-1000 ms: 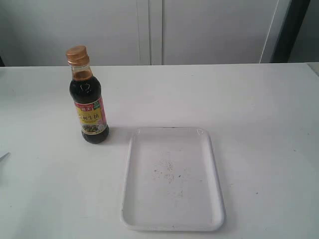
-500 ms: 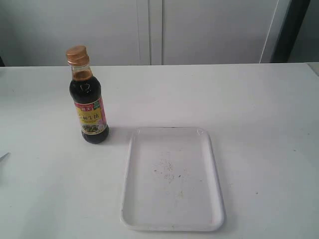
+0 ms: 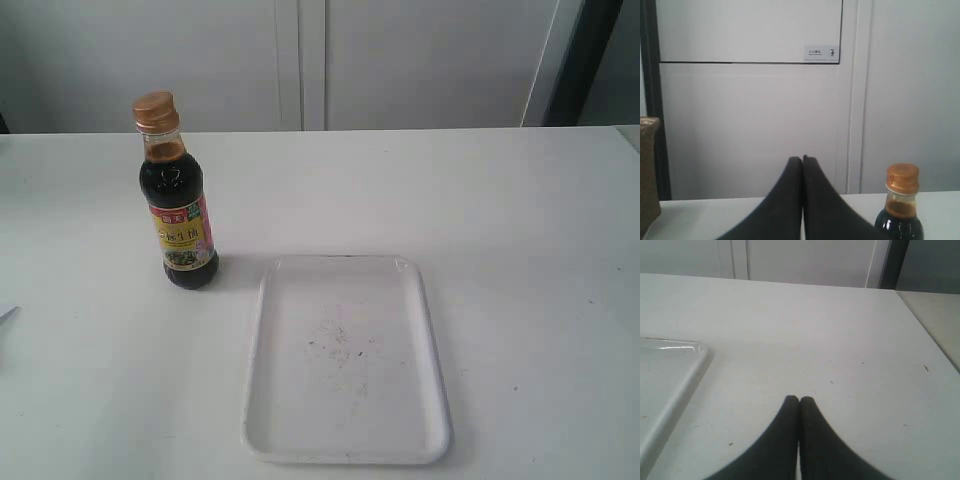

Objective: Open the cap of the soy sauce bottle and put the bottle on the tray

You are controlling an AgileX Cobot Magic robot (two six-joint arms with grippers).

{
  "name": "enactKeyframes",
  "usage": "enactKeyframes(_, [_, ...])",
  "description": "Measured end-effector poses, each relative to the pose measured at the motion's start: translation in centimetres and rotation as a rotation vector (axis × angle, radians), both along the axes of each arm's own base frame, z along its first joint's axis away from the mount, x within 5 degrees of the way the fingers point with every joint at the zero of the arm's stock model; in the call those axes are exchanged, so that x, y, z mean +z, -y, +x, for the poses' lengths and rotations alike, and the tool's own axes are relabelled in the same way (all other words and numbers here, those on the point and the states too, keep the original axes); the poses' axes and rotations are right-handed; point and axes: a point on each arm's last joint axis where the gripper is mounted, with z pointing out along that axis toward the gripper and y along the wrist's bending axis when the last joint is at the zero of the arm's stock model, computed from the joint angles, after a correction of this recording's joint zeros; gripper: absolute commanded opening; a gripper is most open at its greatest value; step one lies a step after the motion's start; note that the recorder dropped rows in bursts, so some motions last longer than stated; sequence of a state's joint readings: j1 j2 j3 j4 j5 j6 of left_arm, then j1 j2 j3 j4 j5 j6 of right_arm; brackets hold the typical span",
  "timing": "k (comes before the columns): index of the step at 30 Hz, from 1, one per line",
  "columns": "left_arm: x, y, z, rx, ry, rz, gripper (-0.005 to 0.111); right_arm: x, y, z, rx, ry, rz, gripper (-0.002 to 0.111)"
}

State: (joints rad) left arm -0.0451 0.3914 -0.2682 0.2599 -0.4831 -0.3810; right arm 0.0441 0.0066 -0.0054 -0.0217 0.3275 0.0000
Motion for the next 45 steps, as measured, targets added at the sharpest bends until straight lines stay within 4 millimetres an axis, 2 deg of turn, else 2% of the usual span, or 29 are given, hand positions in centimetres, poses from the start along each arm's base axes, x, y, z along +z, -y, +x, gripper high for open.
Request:
enactKeyframes(4, [1.2, 0.7, 2.3, -0.055, -0.013, 0.046, 0.000, 0.0, 0.0, 0.0, 0.000, 0.000, 0.000, 0.000])
enactKeyframes(14, [2.5, 2.9, 8.6, -0.274, -0.028, 0.097, 0.000, 0.0, 0.0, 0.0, 0.000, 0.000, 0.000, 0.000])
enactKeyframes(21, [3.2, 4.3, 11.9, -0.416, -0.024, 0.099, 0.000, 0.0, 0.0, 0.0, 0.000, 0.000, 0.000, 0.000])
enactKeyframes(29, [3.5, 5.4, 16.0, -0.535, -0.096, 0.111, 0.000, 0.0, 0.0, 0.0, 0.000, 0.000, 0.000, 0.000])
enactKeyframes(40, [3.4, 7.2, 19.7, -0.783, -0.072, 0.097, 0.001, 0.0, 0.0, 0.0, 0.000, 0.000, 0.000, 0.000])
enactKeyframes(43, [2.9, 7.3, 20.6, -0.801, -0.091, 0.105, 0.014, 0.0, 0.0, 0.0, 0.000, 0.000, 0.000, 0.000])
enactKeyframes(45, [2.5, 7.4, 21.0, -0.803, -0.104, 0.103, 0.034, 0.0, 0.0, 0.0, 0.000, 0.000, 0.000, 0.000])
